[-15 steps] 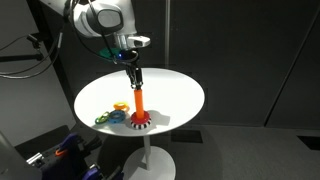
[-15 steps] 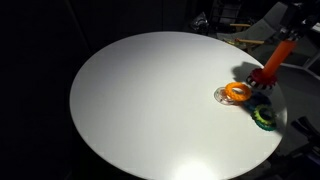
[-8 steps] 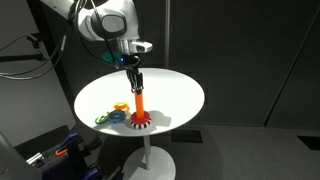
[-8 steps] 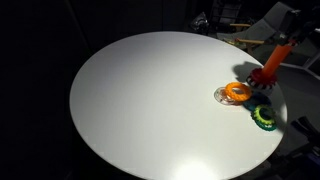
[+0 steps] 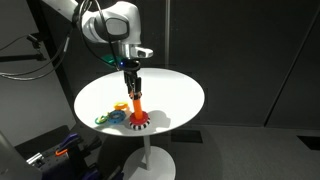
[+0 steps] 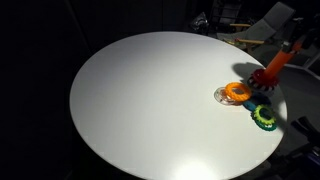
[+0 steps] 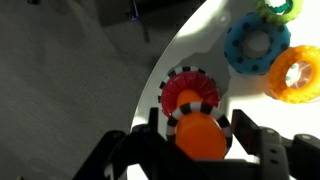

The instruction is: Put the black and white ring on the stack

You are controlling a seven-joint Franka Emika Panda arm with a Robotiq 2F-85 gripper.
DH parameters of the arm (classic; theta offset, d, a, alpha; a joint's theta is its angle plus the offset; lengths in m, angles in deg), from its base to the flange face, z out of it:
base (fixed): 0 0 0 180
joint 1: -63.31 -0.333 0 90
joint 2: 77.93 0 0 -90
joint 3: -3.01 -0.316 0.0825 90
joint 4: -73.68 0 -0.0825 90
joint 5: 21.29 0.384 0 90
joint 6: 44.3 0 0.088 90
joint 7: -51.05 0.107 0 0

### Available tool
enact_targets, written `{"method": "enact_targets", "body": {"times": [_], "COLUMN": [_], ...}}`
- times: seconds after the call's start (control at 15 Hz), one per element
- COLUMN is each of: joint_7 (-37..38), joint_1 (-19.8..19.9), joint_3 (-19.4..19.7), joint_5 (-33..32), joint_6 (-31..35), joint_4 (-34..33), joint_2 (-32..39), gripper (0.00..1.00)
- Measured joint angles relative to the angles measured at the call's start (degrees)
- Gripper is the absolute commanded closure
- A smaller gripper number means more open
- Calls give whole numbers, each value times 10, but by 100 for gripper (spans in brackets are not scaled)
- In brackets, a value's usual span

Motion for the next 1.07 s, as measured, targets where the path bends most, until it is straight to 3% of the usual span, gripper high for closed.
{"method": "enact_targets", "body": {"times": [0.73, 1.07], "joint_7": [-107, -117], "joint_1": [-16, -29], "joint_3": [0, -6], "joint_5": [70, 73], "joint_6": [-70, -103], "joint_4": [-9, -14], "joint_2": [-40, -73], "gripper": [0, 0]}}
